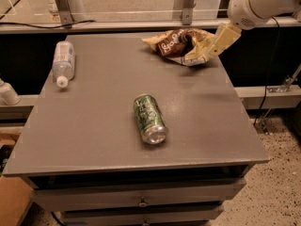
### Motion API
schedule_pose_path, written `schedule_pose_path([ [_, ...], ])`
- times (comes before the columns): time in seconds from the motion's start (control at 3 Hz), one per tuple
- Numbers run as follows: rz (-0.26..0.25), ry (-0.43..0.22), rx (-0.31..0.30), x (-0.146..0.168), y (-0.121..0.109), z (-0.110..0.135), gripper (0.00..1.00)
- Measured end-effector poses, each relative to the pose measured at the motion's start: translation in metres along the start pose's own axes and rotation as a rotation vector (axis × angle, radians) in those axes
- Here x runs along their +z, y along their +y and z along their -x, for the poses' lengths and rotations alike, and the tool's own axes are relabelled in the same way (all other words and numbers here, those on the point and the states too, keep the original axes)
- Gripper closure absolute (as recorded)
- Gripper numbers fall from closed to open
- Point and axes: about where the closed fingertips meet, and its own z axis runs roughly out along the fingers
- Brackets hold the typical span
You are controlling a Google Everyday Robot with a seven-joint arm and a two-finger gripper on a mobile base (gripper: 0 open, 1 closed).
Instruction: Move brown chip bag near blue plastic bottle
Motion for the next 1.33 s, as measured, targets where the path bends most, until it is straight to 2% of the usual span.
schedule_pose_path([
  [0.33,0.082,0.007,0.020,0.023,0.018,0.000,0.00],
  [0.67,0.129,0.013,0.036,0.058,0.032,-0.009,0.00],
  [1.0,0.152,0.023,0.048,0.091,0.035,-0.019,0.00],
  [1.33,0.165,0.022,0.059,0.116,0.035,-0.024,0.17],
])
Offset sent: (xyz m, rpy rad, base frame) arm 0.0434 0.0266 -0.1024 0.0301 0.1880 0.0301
